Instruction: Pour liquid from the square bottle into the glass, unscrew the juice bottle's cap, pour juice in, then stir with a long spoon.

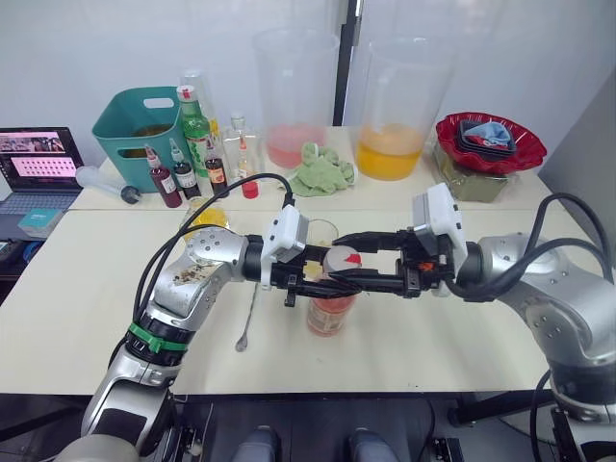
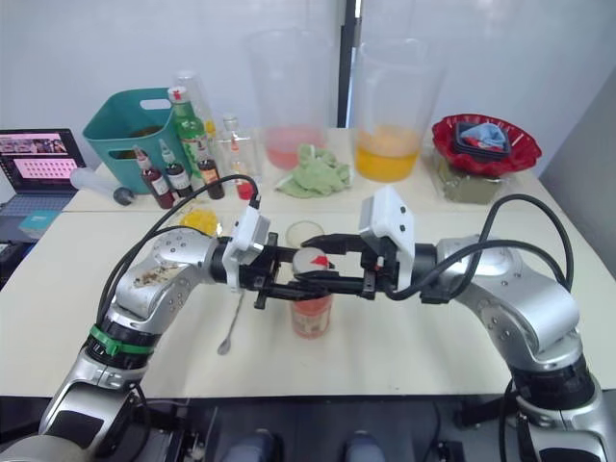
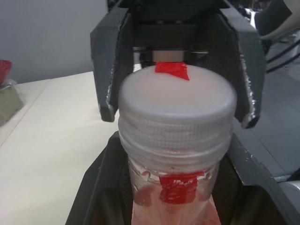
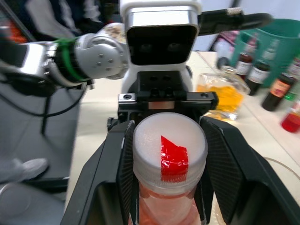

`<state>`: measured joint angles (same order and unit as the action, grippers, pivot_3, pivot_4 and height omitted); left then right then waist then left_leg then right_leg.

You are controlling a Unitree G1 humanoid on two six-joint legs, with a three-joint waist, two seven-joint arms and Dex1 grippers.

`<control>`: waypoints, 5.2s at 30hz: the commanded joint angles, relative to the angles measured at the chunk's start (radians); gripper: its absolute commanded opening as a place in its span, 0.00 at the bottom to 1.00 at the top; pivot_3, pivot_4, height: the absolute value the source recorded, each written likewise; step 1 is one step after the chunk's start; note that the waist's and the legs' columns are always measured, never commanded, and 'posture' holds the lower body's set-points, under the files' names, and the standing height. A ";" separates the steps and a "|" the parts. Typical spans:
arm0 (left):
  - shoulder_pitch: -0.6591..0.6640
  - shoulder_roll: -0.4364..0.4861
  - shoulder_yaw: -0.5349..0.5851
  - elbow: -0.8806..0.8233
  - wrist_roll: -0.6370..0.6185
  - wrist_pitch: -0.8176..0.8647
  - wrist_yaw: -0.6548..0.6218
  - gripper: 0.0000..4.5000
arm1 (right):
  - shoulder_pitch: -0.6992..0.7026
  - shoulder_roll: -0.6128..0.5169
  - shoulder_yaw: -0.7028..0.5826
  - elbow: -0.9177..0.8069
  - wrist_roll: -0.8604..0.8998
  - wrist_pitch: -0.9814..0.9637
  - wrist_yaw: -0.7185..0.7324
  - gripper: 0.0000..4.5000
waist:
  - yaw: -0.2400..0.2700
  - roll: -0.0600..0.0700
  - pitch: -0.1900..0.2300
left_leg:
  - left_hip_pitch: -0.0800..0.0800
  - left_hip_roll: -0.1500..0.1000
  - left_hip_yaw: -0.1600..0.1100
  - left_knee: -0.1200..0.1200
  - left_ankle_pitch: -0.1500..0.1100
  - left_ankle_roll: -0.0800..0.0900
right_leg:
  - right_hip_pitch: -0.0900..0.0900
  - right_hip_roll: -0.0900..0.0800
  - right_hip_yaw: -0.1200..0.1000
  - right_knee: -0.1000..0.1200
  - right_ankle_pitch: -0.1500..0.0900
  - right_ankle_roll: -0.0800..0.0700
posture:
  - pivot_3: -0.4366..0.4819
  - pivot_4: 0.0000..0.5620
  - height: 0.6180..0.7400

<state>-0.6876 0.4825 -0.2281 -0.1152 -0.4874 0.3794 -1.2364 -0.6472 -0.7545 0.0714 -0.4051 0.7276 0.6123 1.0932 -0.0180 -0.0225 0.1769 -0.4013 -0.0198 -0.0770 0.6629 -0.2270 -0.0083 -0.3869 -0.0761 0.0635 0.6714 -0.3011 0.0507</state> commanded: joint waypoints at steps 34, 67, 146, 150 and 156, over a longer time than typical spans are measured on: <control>0.001 -0.028 -0.012 0.075 0.019 0.001 0.001 0.36 | 0.127 0.027 -0.165 -0.311 0.111 0.286 -0.473 0.99 | 0.007 0.000 0.000 | -0.002 0.000 -0.001 -0.001 0.000 0.000 | -0.001 -0.001 0.000 0.000 0.000 0.000 | 0.48 0.27 1.00; 0.078 0.030 0.024 -0.054 0.000 0.062 0.074 0.36 | -0.359 -0.005 0.105 0.481 -0.100 -0.058 0.498 0.83 | 0.005 0.000 0.000 | -0.003 0.001 -0.001 -0.001 0.000 0.001 | -0.002 -0.001 -0.001 -0.003 0.000 0.000 | 0.48 0.27 1.00; -0.010 -0.071 -0.029 0.091 0.041 -0.019 0.008 0.36 | 0.042 0.066 -0.162 -0.269 0.103 0.337 -0.430 0.82 | 0.020 0.000 0.000 | -0.003 -0.001 -0.002 -0.002 0.000 0.001 | -0.001 -0.002 -0.001 -0.005 0.001 0.001 | 0.48 0.27 1.00; -0.009 -0.069 -0.024 0.088 0.044 -0.019 0.005 0.36 | 0.046 0.058 -0.149 -0.273 0.113 0.346 -0.451 0.49 | 0.019 0.000 0.000 | -0.003 -0.001 -0.002 -0.002 0.000 0.001 | -0.001 -0.002 -0.001 -0.005 0.001 0.001 | 0.48 0.27 1.00; 0.006 -0.056 -0.013 0.062 0.044 -0.007 0.019 0.36 | 0.040 0.013 -0.065 -0.200 0.054 0.219 -0.256 0.37 | 0.019 0.000 0.000 | -0.003 -0.001 -0.001 -0.002 0.000 0.001 | 0.000 -0.002 -0.001 -0.006 0.001 0.001 | 0.48 0.27 1.00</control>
<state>-0.6981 0.4172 -0.2168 -0.0408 -0.4758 0.3586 -1.2287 -0.6037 -0.7191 -0.0334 -0.6266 0.8070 0.8885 0.7424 0.0012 -0.0226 0.1766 -0.4042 -0.0208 -0.0782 0.6614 -0.2273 -0.0072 -0.3866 -0.0776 0.0626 0.6651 -0.3000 0.0520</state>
